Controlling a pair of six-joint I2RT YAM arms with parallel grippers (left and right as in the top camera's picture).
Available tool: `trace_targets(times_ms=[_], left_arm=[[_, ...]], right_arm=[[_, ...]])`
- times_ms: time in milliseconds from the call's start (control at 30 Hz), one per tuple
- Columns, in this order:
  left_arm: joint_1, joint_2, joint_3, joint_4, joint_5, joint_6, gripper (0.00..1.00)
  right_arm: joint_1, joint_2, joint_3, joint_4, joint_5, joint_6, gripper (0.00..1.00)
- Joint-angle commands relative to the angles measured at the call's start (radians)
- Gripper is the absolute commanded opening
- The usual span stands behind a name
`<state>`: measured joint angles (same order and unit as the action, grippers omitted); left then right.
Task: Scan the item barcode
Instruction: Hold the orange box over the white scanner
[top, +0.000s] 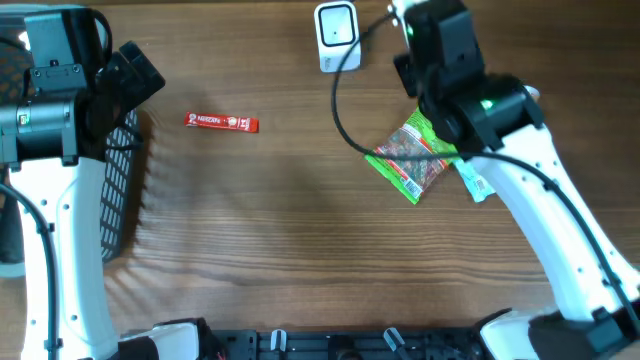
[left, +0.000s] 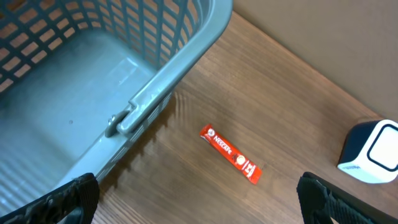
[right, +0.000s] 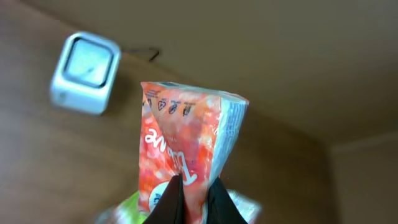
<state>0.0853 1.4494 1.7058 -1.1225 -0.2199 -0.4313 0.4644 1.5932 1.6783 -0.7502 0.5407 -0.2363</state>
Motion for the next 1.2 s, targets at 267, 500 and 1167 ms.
trace_targets(times_ms=[267, 500, 1167], left_arm=[[0.005, -0.003, 0.01, 0.0, -0.009, 0.008, 1.0], [0.005, -0.003, 0.01, 0.0, -0.009, 0.008, 1.0], [0.005, -0.003, 0.01, 0.0, -0.009, 0.008, 1.0]], right_arm=[[0.016, 0.547, 0.218, 0.515, 0.155, -0.449, 0.04], [0.064, 0.784, 0.216, 0.766, 0.079, -0.68, 0.04], [-0.094, 0.219, 0.185, -0.524, -0.574, 0.195, 0.04]])
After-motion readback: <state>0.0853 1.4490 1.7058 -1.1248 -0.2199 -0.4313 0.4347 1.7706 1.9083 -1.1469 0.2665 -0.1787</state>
